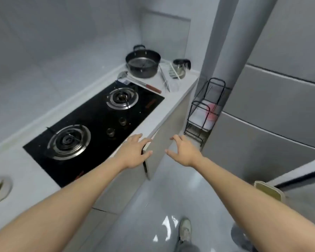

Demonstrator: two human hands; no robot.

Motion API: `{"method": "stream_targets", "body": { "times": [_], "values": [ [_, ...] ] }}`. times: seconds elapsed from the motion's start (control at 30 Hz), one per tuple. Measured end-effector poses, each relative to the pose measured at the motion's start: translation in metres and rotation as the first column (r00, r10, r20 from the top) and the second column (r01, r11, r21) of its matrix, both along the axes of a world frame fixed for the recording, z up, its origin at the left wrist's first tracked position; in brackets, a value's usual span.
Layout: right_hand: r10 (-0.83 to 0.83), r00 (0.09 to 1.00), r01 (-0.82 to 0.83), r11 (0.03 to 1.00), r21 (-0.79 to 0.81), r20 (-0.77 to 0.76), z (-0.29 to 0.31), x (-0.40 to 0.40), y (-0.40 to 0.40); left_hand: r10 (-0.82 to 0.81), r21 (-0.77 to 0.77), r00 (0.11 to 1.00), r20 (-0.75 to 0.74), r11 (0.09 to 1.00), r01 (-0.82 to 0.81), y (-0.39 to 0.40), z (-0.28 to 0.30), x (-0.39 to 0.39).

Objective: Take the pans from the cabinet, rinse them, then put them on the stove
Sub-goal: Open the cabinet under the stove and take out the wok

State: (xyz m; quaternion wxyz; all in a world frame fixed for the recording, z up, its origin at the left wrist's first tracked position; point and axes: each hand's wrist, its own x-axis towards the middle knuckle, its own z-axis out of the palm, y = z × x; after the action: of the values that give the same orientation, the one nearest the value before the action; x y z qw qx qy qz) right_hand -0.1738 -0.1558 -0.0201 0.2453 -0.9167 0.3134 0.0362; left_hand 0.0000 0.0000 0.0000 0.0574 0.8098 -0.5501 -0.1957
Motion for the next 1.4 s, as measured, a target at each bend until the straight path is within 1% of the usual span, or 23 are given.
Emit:
{"method": "stream_targets", "body": {
  "times": [0.07,0.17,0.2,0.27,0.3,0.33,0.37,0.43,0.5,0.57,0.63,0.7,0.83,0.87,0.93,1.0,1.07,1.13,1.17,1.23,1.33,1.37,1.4],
  "values": [
    [-0.065,0.998,0.063,0.996,0.068,0.027,-0.034,0.020,-0.031,0.081,-0.024,0.997,-0.014,0.996,-0.082,-0.034,-0.031,0.015],
    [-0.092,0.996,0.085,0.974,0.211,0.022,-0.090,0.052,-0.057,0.166,-0.059,0.986,0.010,0.985,-0.165,-0.064,-0.087,0.045],
    [-0.111,0.994,0.105,0.963,0.249,0.011,-0.105,0.066,-0.065,0.160,-0.068,0.986,0.044,0.985,-0.157,-0.076,-0.104,0.055],
    [-0.139,0.990,0.128,0.938,0.323,0.009,-0.153,0.098,-0.086,0.114,-0.076,0.986,0.123,0.992,-0.105,-0.100,-0.147,0.080],
    [-0.167,0.986,0.148,0.915,0.376,0.019,-0.168,0.109,-0.090,0.071,-0.073,0.983,0.169,0.996,-0.060,-0.108,-0.160,0.087],
    [-0.216,0.976,0.185,0.877,0.444,0.020,-0.187,0.123,-0.095,0.045,-0.061,0.980,0.195,0.998,-0.034,-0.117,-0.175,0.095],
    [-0.274,0.962,0.229,0.833,0.504,0.016,-0.203,0.135,-0.098,0.045,-0.084,0.975,0.220,0.996,-0.027,-0.124,-0.188,0.102],
    [-0.363,0.932,0.290,0.746,0.599,0.001,-0.225,0.155,-0.104,0.088,-0.199,0.970,0.227,0.979,-0.042,-0.130,-0.202,0.107],
    [-0.412,0.911,0.304,0.662,0.685,-0.007,-0.244,0.178,-0.104,0.099,-0.280,0.968,0.231,0.960,-0.032,-0.131,-0.210,0.110],
    [-0.486,0.874,0.323,0.569,0.756,-0.008,-0.256,0.195,-0.100,0.099,-0.305,0.966,0.238,0.952,-0.023,-0.129,-0.212,0.111],
    [-0.512,0.858,0.347,0.520,0.780,-0.040,-0.256,0.201,-0.095,0.091,-0.282,0.969,0.231,0.959,-0.023,-0.130,-0.210,0.111],
    [-0.513,0.857,0.368,0.535,0.761,-0.054,-0.255,0.203,-0.094,0.082,-0.270,0.971,0.224,0.963,-0.019,-0.132,-0.210,0.110],
    [-0.509,0.860,0.381,0.609,0.695,-0.026,-0.251,0.179,-0.100,0.069,-0.229,0.960,0.272,0.973,-0.005,-0.131,-0.207,0.108],
    [-0.511,0.859,0.384,0.603,0.699,-0.031,-0.245,0.166,-0.103,0.052,-0.208,0.956,0.289,0.978,0.010,-0.133,-0.204,0.108],
    [-0.512,0.858,0.389,0.614,0.687,-0.028,-0.241,0.134,-0.113,-0.022,-0.158,0.947,0.322,0.984,0.076,-0.133,-0.202,0.105],
    [-0.502,0.865,0.394,0.664,0.635,-0.012,-0.236,0.104,-0.125,-0.129,-0.097,0.921,0.366,0.980,0.176,-0.132,-0.201,0.105],
    [-0.485,0.874,0.409,0.741,0.532,0.003,-0.231,0.078,-0.140,-0.165,-0.075,0.906,0.389,0.975,0.210,-0.132,-0.200,0.104],
    [-0.445,0.895,0.415,0.843,0.342,0.012,-0.228,0.059,-0.155,-0.144,-0.084,0.911,0.386,0.978,0.191,-0.132,-0.200,0.104],
    [-0.436,0.900,0.419,0.873,0.247,0.013,-0.227,0.053,-0.164,-0.125,-0.095,0.917,0.378,0.980,0.173,-0.132,-0.200,0.104],
    [-0.443,0.896,0.442,0.888,0.124,-0.021,-0.225,0.045,-0.178,-0.090,-0.130,0.932,0.350,0.981,0.144,-0.132,-0.202,0.103],
    [-0.456,0.881,0.464,0.885,0.039,-0.126,-0.227,0.042,-0.195,-0.071,-0.160,0.944,0.323,0.979,0.129,-0.131,-0.203,0.104],
    [-0.464,0.875,0.466,0.885,-0.026,-0.139,-0.230,0.044,-0.197,-0.075,-0.165,0.947,0.311,0.977,0.131,-0.131,-0.204,0.106],
    [-0.471,0.875,0.461,0.881,-0.105,-0.113,-0.234,0.045,-0.197,-0.074,-0.175,0.950,0.302,0.976,0.132,-0.132,-0.204,0.106]
  ]
}}
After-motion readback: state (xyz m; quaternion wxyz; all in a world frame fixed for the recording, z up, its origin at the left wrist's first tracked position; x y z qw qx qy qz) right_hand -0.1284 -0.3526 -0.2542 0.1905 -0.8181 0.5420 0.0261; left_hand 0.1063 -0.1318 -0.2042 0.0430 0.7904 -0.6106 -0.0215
